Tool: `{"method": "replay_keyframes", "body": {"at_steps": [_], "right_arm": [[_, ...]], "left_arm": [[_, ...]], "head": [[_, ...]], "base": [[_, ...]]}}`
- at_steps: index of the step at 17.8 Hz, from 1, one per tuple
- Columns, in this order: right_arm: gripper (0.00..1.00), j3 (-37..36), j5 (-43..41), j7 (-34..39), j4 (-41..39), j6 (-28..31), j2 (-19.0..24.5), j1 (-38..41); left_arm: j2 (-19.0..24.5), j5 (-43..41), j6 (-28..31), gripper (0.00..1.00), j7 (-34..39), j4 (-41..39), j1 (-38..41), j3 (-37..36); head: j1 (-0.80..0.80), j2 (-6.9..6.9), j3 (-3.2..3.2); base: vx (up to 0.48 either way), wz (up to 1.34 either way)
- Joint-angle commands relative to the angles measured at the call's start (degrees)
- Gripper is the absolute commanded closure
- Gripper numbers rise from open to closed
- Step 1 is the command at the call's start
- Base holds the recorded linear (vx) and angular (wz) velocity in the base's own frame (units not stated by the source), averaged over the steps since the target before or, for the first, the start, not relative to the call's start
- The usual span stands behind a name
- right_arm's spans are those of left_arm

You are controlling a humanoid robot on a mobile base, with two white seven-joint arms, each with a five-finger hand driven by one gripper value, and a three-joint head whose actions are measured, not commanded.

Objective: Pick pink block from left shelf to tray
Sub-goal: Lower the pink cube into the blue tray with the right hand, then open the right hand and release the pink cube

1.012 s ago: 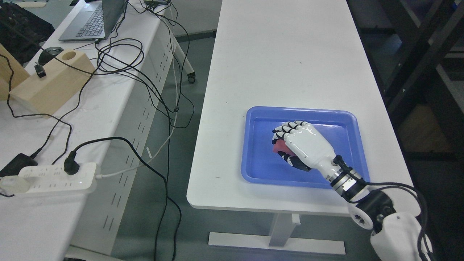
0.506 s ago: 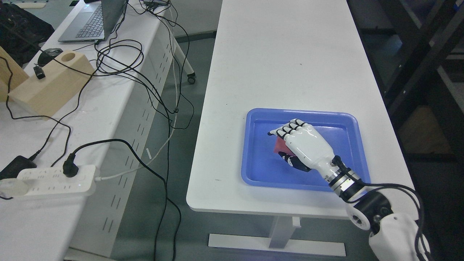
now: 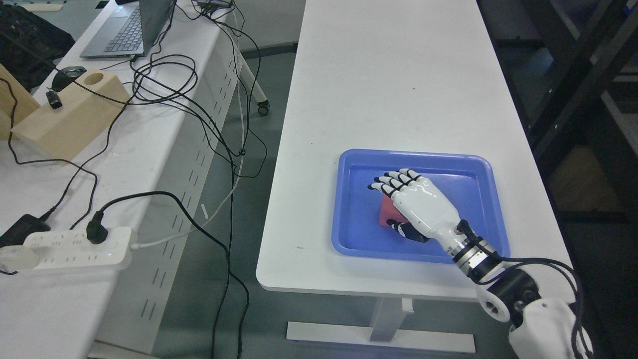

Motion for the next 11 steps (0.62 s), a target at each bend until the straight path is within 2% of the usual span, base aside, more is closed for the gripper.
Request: {"method": "replay_keyframes", "body": {"at_steps": [1,7,11], "right_arm": [[0.22,-0.12,-0.24,0.03,0.15,0.67,-0.67,0.35],[0.02,-3.99,-14.89,1.51,-0.47,1.47,-5.15,1.23],[0.01,-7.68,-27.45,7.75,-0.38,0.50,-6.64,2.72]], "left_arm": [[1.00,0.00,-0.05,0.00,0.02,-1.00,0.00,0.00],[1.00,0.00,-0.05,0.00,0.02,-1.00,0.00,0.00],[1.00,0.00,0.03,0.00,0.02,-1.00,0.00,0.00]], "head": [[0.00,0.00,0.00],[0.00,0.00,0.00],[0.00,0.01,0.00]], "base": [[0.000,0.00],[0.000,0.00],[0.000,0.00]]}}
